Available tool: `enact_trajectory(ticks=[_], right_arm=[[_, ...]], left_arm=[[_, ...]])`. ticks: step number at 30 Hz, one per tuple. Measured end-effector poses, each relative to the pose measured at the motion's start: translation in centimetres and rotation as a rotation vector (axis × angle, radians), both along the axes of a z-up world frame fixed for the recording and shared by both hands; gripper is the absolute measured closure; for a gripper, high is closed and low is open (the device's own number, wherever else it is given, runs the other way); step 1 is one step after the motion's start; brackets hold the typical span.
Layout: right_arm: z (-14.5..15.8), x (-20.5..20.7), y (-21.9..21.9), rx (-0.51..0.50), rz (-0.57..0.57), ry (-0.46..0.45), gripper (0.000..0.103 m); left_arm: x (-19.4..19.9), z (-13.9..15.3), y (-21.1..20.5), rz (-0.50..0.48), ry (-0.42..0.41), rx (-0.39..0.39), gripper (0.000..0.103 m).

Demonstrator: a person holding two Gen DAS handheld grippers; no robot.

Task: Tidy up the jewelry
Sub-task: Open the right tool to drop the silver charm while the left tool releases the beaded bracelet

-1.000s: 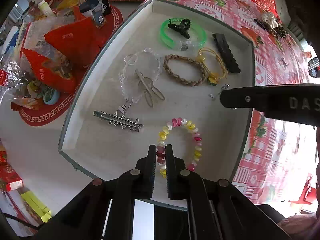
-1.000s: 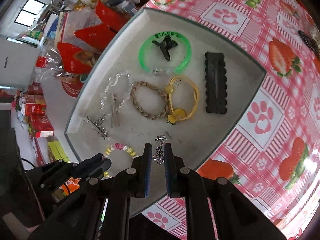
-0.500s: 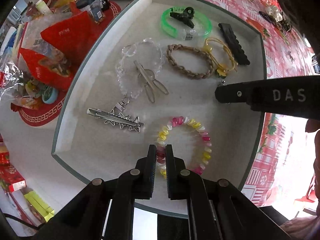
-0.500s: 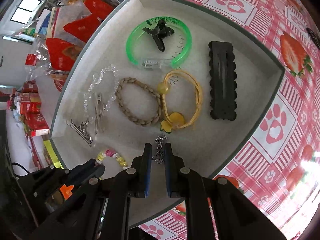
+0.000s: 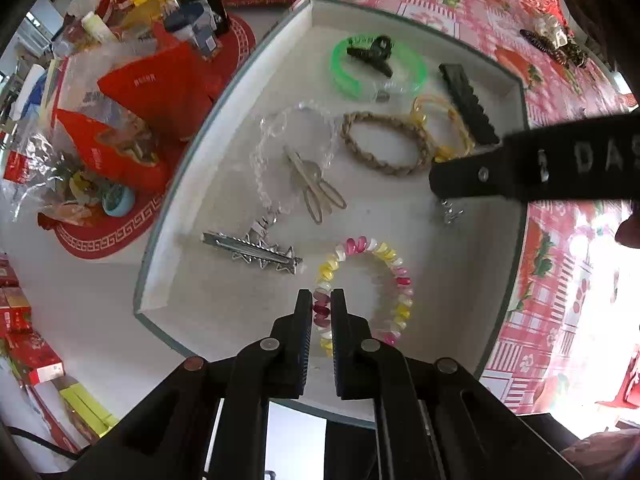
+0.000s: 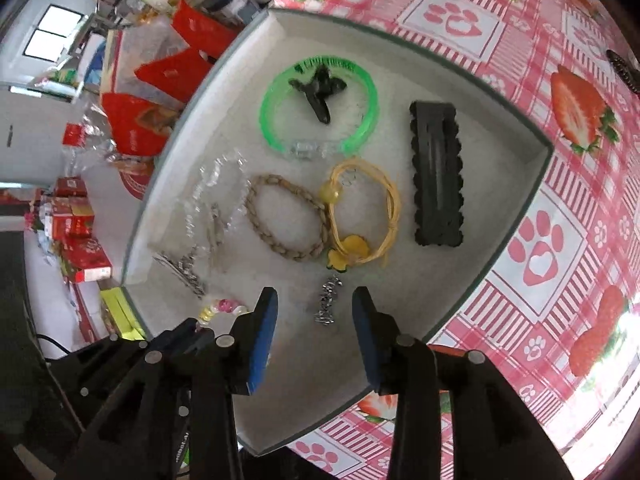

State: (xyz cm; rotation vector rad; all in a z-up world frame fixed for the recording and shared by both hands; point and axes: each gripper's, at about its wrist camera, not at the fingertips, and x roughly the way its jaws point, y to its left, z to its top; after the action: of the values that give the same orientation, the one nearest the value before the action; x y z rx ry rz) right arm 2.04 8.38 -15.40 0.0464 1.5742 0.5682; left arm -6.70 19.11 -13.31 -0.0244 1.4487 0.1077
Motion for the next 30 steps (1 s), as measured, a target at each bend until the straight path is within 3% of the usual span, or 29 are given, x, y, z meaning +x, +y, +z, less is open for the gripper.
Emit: enact_trajectory(ticks=[10,16,27,29,30], right_arm=[[4.0,0.5,-2.6,0.016,-0.097,-0.069,0.060],[4.7,0.1,-4.5,-0.001,-0.116,-0.074,0.060],[4.8,-1.2,-6.0,-0.006,-0.136,-0.056,0.060],[4.8,-1.3,-6.0,-0.005,-0.137,-0.056,0.060],[4.9,-1.4,-6.1,-0.004,-0.137,-0.057,0.060]], left_arm=[[0.3,0.4,-0.2,-0.014,0.011,-0.013,0.089],[1.0,-0.6,-0.4,-0.032,0.009,-0.014,0.089],[1.3,0.1,0.3,0.008,-0.013,-0.024,0.086],[1.4,0.4,0.3,0.019,-0.019,-0.008,0.011],[1.3,0.8,0.2,0.026,-0.041,0.017,0.000]])
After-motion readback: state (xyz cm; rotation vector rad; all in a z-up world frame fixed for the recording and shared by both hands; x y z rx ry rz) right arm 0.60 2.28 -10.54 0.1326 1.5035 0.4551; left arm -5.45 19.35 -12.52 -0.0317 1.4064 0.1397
